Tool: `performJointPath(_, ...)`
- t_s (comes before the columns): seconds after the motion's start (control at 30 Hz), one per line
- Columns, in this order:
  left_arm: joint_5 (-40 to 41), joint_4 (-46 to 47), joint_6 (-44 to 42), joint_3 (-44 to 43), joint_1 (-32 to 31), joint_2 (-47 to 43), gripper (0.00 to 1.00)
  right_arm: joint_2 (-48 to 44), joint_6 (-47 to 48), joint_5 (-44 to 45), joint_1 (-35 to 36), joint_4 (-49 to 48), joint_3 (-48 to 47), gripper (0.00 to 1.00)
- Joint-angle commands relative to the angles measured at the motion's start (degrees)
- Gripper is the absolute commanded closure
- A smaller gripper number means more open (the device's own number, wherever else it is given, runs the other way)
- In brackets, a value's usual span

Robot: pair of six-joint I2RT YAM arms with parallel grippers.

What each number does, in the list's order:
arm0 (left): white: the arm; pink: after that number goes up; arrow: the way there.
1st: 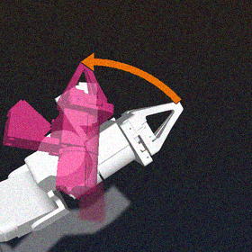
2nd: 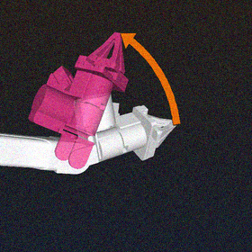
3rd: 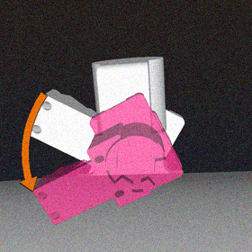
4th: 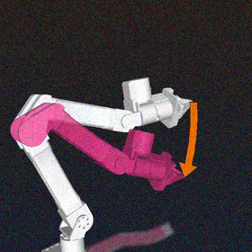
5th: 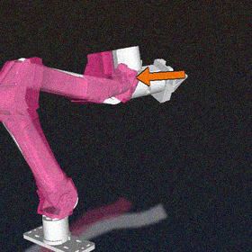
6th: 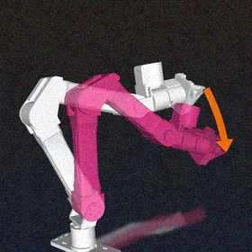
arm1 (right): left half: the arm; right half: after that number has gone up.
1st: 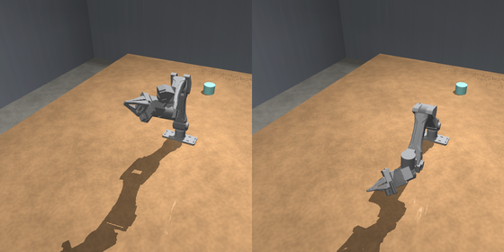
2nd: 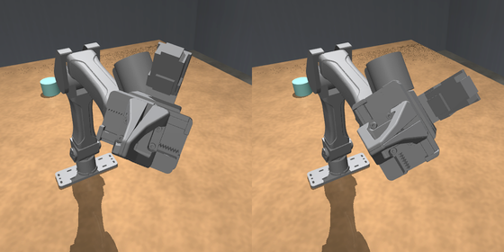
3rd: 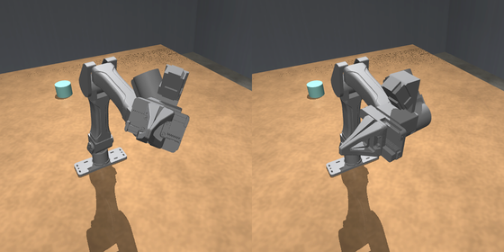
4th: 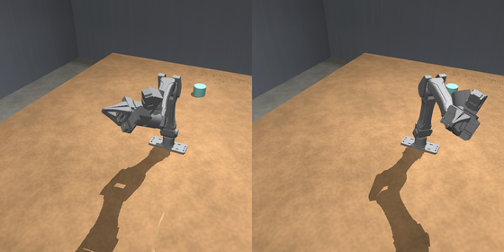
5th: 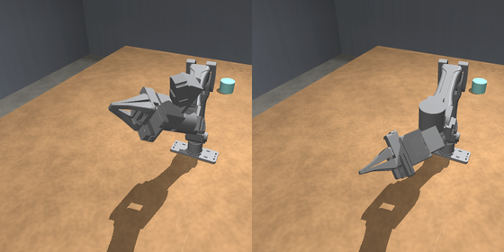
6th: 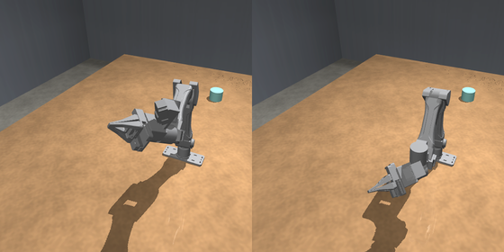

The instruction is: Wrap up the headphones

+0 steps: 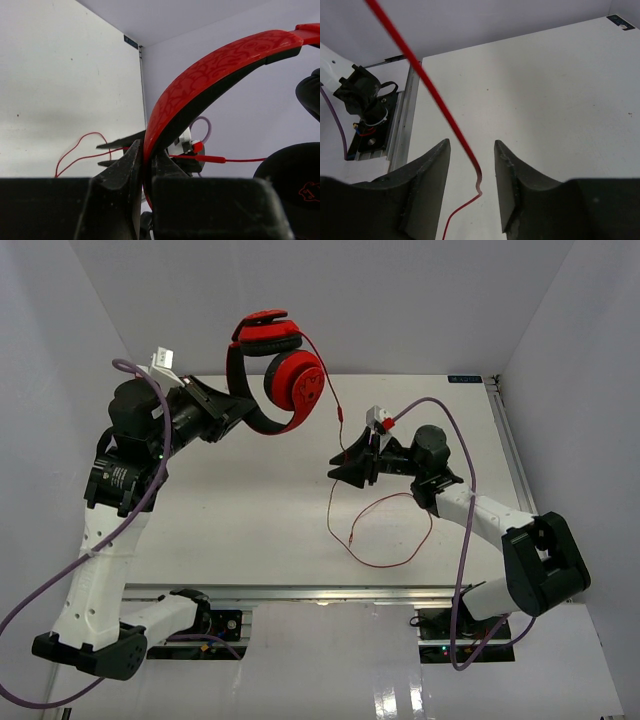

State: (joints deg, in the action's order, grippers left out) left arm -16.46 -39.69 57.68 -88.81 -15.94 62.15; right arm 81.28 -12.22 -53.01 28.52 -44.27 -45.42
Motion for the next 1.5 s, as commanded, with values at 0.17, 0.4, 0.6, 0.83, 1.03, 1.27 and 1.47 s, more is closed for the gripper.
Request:
performJointPath(0.17,7.0,8.4,10.7,0.3,-0.2,-3.1,1.00,-0.9,-4.4,-2.4,3.2,-6.9,-0.2,0.85)
performJointPath(0.4,10.0,9.3,12.6,1.6,-0.1,-3.9,1.00,-2.9,-1.9,-2.1,3.9,-1.1,-1.0,0.89)
performJointPath(0.6,21.7,7.3,7.7,0.8,-0.1,-2.8,1.00,-8.6,17.8,5.3,5.0,26.9,-6.6,0.92)
performJointPath(0.83,27.2,5.1,-4.7,0.2,-0.1,5.4,1.00,-8.4,48.3,30.6,11.7,70.6,-22.5,0.92)
performJointPath(1.03,27.2,5.2,-9.9,3.6,-0.1,7.6,1.00,-9.0,63.0,50.5,11.7,76.8,-20.6,0.92)
performJointPath(1.27,27.2,5.2,-16.8,7.3,-0.2,8.4,1.00,-12.4,76.4,61.3,11.8,76.3,-21.2,0.92)
performJointPath(1.47,22.4,6.0,-20.0,11.0,-0.2,8.9,1.00,-15.1,83.8,60.9,12.9,76.5,-28.7,0.92)
